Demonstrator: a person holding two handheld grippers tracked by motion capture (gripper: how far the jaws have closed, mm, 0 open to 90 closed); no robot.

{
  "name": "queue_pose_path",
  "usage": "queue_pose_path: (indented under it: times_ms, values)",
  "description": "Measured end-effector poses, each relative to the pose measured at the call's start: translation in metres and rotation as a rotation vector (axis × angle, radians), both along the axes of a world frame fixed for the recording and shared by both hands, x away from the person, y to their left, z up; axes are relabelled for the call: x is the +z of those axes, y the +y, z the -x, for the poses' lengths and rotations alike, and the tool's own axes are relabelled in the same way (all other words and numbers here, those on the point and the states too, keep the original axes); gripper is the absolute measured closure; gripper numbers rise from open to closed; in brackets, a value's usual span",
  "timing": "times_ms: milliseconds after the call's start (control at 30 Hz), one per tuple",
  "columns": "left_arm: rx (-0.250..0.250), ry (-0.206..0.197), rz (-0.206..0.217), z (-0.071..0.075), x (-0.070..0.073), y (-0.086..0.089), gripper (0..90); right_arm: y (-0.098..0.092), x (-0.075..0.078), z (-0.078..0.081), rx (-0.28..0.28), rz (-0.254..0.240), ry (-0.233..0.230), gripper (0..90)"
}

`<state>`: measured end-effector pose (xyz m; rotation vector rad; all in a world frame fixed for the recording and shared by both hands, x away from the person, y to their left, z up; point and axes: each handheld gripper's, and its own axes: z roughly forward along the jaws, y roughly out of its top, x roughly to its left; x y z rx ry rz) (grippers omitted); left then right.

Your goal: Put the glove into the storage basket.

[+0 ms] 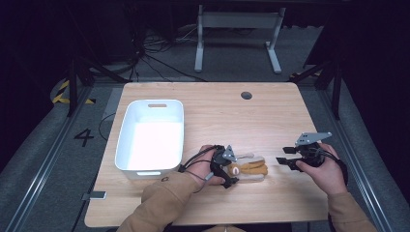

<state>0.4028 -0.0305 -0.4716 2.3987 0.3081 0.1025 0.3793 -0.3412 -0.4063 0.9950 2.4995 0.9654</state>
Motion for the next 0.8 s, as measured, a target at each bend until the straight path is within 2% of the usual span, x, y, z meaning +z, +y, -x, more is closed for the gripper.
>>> queue_pose_path:
  times_ms: [200, 300, 367, 533, 800]
  values:
    - [0.029, 0.000, 0.007, 0.001, 0.001, 0.001, 3.9, 0.000, 0.000, 0.000, 0.002, 0.000, -0.001, 46.5]
    - [0.040, -0.005, 0.028, 0.001, 0.002, 0.004, 17.2, 0.001, 0.000, 0.000, 0.004, -0.001, -0.003, 46.4]
    - [0.046, -0.002, 0.031, 0.002, 0.003, 0.006, 20.1, 0.001, 0.000, 0.000, 0.004, 0.000, -0.005, 46.4]
    - [0.043, 0.002, -0.005, 0.006, 0.010, 0.004, 43.0, 0.002, 0.000, 0.000, 0.006, 0.000, -0.006, 46.4]
    - [0.059, 0.006, -0.014, 0.009, 0.012, 0.004, 60.7, 0.003, 0.000, 0.001, 0.009, 0.000, -0.011, 46.4]
